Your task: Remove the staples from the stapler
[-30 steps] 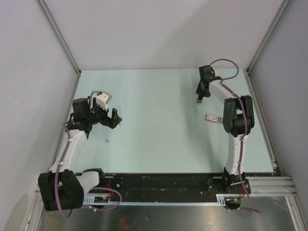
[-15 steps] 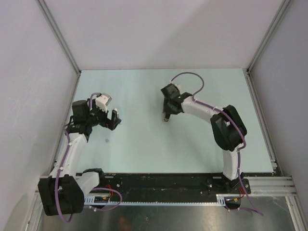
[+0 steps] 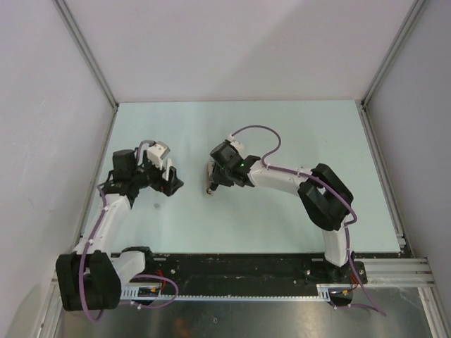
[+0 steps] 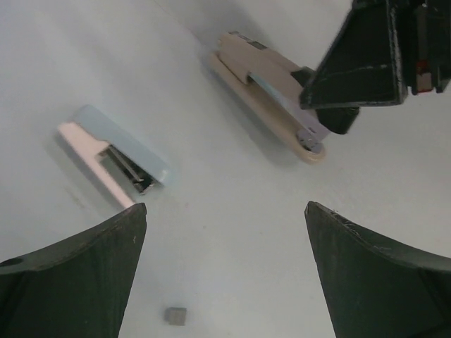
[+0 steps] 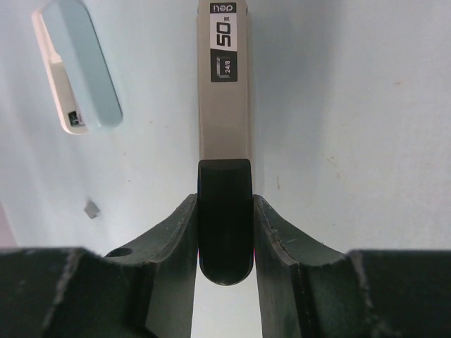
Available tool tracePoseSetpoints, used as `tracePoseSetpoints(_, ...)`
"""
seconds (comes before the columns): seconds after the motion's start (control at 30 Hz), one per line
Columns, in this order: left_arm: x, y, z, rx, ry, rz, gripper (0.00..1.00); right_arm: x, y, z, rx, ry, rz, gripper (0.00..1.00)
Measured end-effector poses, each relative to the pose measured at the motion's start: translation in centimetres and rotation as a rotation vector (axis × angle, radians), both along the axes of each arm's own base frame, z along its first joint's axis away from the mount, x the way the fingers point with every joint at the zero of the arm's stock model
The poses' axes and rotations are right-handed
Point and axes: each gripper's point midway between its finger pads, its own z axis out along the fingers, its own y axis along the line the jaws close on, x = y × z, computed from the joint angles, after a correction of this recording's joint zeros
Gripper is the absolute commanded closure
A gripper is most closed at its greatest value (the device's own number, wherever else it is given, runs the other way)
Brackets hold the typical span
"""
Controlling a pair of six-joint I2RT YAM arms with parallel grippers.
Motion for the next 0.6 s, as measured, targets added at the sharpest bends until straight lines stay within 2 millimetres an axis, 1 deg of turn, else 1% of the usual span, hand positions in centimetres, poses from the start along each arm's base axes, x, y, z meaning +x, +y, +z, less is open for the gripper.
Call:
tracePoseSetpoints(0.07, -0.4, -0.9, -1.0, -0.001, 0.033, -0.03, 0.02, -0.1, 0.3, 0.0, 0.028, 0.012, -0.027, 1.0)
tracePoseSetpoints(0.2, -1.7, -3.5, -2.9, 0.005, 0.101, -0.127, 0.04, 0.2, 0.9, 0.1, 0.089, 0.024, -0.079, 1.0)
tracePoseSetpoints(0.3, -2.4, -4.9, -4.4, 0.025, 0.146, -0.187, 0.05, 0.1, 1.1, -0.4, 0.125, 0.032, -0.104, 1.0)
tracePoseSetpoints(0.37, -2.7, -5.5, -5.5, 0.041, 0.178, -0.212, 0.05, 0.0, 1.2, -0.8, 0.149, 0.038, -0.113, 1.0)
tracePoseSetpoints(0.47, -3.3, -6.1, -7.1, 0.056, 0.231, -0.245, 0.05, -0.1, 1.5, -0.9, 0.177, 0.046, -0.119, 1.0)
tracePoseSetpoints(0.6, -3.4, -6.4, -8.7, 0.068, 0.288, -0.264, 0.01, -0.1, 1.4, -0.8, 0.2, 0.051, -0.129, 1.0)
